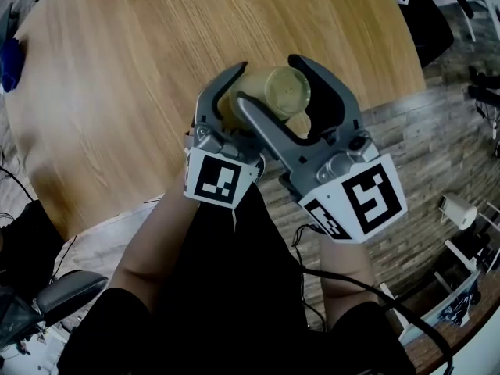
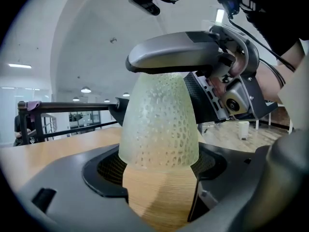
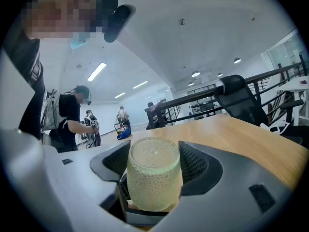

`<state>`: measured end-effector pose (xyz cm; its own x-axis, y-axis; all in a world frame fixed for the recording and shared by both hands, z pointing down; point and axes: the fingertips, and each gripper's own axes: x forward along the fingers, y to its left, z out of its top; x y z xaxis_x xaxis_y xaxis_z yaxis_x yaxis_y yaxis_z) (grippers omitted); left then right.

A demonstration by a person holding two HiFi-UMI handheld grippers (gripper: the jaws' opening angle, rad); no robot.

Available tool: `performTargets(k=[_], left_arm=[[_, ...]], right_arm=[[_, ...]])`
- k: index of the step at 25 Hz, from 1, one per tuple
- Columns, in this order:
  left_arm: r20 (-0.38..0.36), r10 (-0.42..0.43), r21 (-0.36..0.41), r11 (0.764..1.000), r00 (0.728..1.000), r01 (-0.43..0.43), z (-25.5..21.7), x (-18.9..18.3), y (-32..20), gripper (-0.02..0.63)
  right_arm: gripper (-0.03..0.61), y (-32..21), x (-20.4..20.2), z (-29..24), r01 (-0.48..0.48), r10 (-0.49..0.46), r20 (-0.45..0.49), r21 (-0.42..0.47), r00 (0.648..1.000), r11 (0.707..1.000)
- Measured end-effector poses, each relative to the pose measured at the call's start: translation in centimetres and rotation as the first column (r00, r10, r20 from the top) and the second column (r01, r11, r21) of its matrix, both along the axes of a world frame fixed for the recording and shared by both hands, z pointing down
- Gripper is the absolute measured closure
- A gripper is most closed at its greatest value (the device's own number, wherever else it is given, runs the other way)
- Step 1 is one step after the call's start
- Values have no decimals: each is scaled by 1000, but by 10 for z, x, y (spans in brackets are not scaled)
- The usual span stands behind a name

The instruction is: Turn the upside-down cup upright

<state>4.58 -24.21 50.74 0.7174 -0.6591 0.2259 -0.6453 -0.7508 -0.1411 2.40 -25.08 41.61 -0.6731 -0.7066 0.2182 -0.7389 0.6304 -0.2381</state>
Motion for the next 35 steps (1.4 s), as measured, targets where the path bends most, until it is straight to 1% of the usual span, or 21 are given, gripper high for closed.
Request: performTargets(k=[4,7,12,14,17,24,27,31,35], left_arm=[[4,0,8,1000,1000,0,-1,-2,-1,212],[-1,-2,13,1000,1000,2,0,-6,0,213],[-18,-4,13,1000,1000,4,-1,-10,2,215],[-20,-5,17,1000,1000,5,-2,-11,2,216],[-26,-4,20,1000,1000,5,-4,-10,1,216],[-30,10,34,999,999,-9,-10,-15,5,216],[-34,16,38,999,999,-15,-14,-16,6,218],[-29,17,45,999,999,-16,-16,-15,5,218],[-10,21,11,1000,1000,-21,-8,-11,2,218]], right_arm=[[272,-3,2,1,-12,12,28,-6,1000,1000],[272,-9,10,2,-59,58,42,7,997,998],[272,-20,25,6,-120,119,117,-3,986,993],[272,-26,35,10,-161,159,106,5,982,987],[273,-34,43,18,-167,168,108,-15,980,986],[275,-46,57,46,-252,252,8,-43,968,967],[275,-45,57,62,-262,262,-5,-76,965,962],[295,-43,64,83,-278,277,-31,-120,961,953],[308,-42,67,102,-290,279,-88,-154,956,945]])
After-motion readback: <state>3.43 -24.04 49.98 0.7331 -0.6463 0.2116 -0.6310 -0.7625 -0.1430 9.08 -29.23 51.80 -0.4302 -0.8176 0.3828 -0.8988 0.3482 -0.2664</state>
